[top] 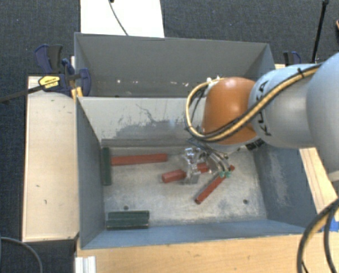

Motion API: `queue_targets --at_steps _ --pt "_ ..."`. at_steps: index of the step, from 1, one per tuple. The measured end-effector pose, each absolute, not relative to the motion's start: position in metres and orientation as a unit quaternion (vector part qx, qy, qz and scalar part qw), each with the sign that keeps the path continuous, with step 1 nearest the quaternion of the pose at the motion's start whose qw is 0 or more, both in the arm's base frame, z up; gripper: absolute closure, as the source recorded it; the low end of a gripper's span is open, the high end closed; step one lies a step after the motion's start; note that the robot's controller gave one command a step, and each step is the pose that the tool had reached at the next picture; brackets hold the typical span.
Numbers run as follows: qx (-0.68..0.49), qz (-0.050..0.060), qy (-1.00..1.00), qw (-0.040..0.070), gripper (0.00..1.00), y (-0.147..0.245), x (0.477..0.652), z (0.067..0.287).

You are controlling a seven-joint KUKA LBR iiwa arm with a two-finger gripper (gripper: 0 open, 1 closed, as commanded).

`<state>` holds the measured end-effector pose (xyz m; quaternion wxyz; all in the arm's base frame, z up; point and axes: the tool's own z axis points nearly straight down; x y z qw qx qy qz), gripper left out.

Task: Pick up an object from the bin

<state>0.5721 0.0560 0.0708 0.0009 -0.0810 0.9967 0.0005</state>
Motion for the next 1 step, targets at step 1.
queue_targets --at_steps 1 --pt "-0.07 0.001 0.998 0.005 1.0 0.0925 0.5708 0.2189"
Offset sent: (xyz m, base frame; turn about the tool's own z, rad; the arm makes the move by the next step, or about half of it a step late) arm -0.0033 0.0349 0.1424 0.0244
